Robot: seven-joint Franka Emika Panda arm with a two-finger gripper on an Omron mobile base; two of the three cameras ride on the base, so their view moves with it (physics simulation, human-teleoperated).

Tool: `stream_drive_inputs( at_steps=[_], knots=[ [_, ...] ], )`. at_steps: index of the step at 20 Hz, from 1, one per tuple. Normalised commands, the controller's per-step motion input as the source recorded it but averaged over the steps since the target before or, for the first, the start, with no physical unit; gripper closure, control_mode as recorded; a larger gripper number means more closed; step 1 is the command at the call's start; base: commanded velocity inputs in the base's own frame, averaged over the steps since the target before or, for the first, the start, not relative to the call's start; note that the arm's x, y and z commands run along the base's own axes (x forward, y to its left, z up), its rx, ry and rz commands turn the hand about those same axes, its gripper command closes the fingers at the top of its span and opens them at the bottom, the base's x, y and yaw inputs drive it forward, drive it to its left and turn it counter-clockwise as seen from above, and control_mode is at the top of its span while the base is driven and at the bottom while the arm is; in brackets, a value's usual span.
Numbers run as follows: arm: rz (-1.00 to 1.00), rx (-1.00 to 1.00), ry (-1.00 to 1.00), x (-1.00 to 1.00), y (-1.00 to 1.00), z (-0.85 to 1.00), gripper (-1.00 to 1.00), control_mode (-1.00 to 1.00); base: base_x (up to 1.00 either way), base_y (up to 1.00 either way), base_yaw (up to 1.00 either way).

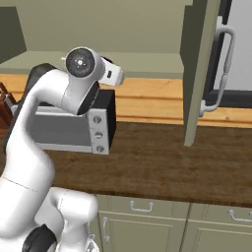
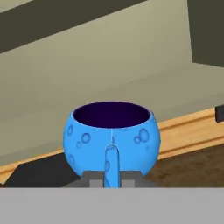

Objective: Gather all objects into one cabinet and sort the glasses and bowls to opposite sides.

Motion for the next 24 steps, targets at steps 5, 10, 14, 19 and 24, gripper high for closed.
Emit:
stream_drive_inputs(
  at_steps=[5, 10, 14, 19, 24],
  knots=[
    [-0.01, -0.03, -0.05, -1.0, 0.07, -0.07, 1.0, -1.0, 0.0, 0.0, 0.0],
    [-0.05, -0.06, 0.0, -1.0, 0.11, 0.11, 1.0, -1.0, 0.0, 0.0, 0.0],
    [-0.15, 0.0, 0.01, -1.0, 0.0, 0.34, 1.0, -1.0, 0.0, 0.0, 0.0],
    [-0.11, -0.02, -0.01, -1.0, 0.0, 0.06, 1.0, -1.0, 0.0, 0.0, 0.0],
    [0.01, -0.15, 0.01, -0.33, 0.24, -0.06, 1.0, -1.0, 0.0, 0.0, 0.0]
  ],
)
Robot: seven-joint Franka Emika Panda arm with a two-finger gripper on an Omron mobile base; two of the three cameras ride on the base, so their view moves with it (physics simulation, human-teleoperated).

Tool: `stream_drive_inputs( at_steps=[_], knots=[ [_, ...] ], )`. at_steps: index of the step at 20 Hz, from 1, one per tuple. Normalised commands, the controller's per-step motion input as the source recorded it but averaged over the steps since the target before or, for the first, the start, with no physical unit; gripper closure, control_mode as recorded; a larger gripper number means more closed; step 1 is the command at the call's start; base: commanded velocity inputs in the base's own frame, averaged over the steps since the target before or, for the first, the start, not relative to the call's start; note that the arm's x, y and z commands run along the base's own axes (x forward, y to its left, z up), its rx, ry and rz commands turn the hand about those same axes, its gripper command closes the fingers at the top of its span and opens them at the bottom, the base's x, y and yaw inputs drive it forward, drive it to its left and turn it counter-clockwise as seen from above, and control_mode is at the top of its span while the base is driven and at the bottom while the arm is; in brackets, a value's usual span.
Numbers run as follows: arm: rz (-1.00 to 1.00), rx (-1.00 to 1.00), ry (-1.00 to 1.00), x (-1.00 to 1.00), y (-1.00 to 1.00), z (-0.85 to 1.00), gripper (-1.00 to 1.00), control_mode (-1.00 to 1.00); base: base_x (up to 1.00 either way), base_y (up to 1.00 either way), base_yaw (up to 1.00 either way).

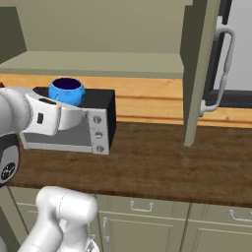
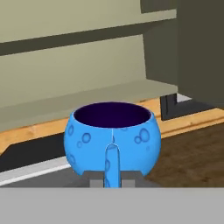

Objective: Gather all objects into one cabinet and sort the glasses and bowls to opposite sides.

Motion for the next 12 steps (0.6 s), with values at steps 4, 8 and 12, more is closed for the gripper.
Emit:
stream_drive_inputs(
  at_steps=[4, 8, 12],
  knots=[
    [0.21, -0.06, 0.0, 0.0, 0.05, -0.16, 1.0, -1.0, 0.0, 0.0, 0.0],
    [0.34, -0.04, 0.0, -0.08, 0.06, -0.19, 1.0, -1.0, 0.0, 0.0, 0.0],
    [0.1, -0.01, 0.0, -0.06, 0.02, -0.05, 1.0, 1.0, -0.4, 0.11, 0.13]
  ],
)
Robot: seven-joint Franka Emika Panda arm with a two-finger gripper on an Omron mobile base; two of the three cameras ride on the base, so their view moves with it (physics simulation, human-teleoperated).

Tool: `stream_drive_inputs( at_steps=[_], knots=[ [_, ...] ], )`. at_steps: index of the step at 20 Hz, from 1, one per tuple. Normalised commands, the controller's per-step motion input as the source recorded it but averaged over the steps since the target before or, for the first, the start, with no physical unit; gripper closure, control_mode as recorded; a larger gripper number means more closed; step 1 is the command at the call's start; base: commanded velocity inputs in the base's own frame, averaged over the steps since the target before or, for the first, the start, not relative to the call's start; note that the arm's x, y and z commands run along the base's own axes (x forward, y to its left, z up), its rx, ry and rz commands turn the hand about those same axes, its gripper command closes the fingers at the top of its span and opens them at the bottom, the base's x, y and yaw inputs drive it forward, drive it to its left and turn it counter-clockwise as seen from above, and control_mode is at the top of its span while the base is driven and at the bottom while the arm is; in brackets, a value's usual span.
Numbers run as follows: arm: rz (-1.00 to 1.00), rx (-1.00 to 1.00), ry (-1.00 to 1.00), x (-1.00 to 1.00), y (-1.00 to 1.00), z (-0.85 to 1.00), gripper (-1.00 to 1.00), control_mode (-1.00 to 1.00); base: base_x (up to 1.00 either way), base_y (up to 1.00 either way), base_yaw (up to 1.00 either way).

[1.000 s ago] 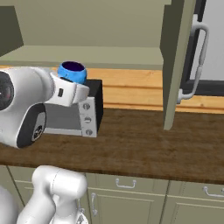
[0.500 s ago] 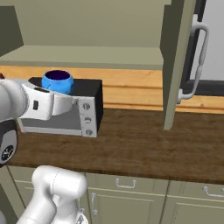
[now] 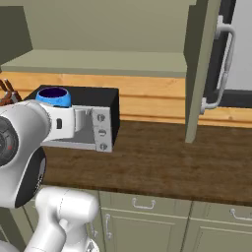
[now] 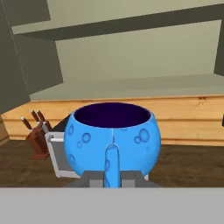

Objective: Gather all objects into one cabinet and sort the glasses and bowls to opposite sides.

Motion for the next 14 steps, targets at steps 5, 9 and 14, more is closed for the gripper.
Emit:
stream_drive_inputs(
  at_steps=[5, 9, 14],
  knots=[
    [0.0, 0.0, 0.0, 0.0, 0.0, 0.0, 1.0, 1.0, -0.86, 0.12, -0.02],
    [0.0, 0.0, 0.0, 0.0, 0.0, 0.0, 1.0, 1.0, -1.0, 0.0, -0.16],
    [0.0, 0.0, 0.0, 0.0, 0.0, 0.0, 1.0, 1.0, -1.0, -0.02, -0.44]
  ],
)
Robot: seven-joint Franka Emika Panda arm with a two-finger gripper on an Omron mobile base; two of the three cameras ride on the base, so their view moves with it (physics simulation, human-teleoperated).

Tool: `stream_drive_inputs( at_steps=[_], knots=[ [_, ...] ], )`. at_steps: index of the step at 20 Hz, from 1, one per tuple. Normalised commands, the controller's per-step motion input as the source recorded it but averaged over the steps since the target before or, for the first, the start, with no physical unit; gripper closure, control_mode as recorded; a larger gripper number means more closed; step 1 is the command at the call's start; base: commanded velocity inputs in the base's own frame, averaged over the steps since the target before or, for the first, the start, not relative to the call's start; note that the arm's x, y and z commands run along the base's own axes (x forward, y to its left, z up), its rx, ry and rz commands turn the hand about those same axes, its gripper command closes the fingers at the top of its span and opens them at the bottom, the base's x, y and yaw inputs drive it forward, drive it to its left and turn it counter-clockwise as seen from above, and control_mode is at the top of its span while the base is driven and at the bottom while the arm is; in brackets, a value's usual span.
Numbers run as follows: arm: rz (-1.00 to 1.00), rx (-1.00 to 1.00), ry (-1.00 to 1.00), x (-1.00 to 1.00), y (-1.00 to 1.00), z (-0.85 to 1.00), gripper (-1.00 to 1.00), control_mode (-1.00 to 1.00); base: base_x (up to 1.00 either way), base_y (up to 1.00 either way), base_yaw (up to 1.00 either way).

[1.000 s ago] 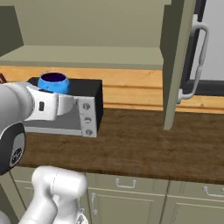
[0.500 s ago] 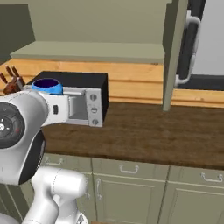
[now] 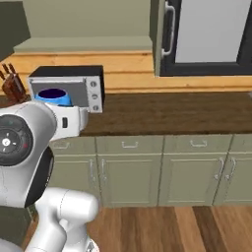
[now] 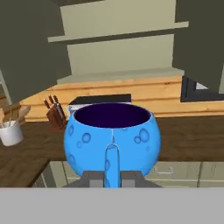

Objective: Gather all objects into one cabinet and sort the glasses and bowls to opposite sides.

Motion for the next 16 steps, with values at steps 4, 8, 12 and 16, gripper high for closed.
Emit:
stream_drive_inputs(
  at_steps=[4, 8, 12, 16],
  knots=[
    [0.0, 0.0, 0.0, 0.0, 0.0, 0.0, 1.0, 1.0, -0.83, -0.23, -0.68],
    [0.0, 0.0, 0.0, 0.0, 0.0, 0.0, 1.0, 1.0, -0.26, -0.32, -0.81],
    [0.0, 0.0, 0.0, 0.0, 0.0, 0.0, 1.0, 1.0, 0.11, -0.42, -0.77],
    [0.0, 0.0, 0.0, 0.0, 0.0, 0.0, 1.0, 1.0, 0.62, -0.35, -0.62]
  ],
)
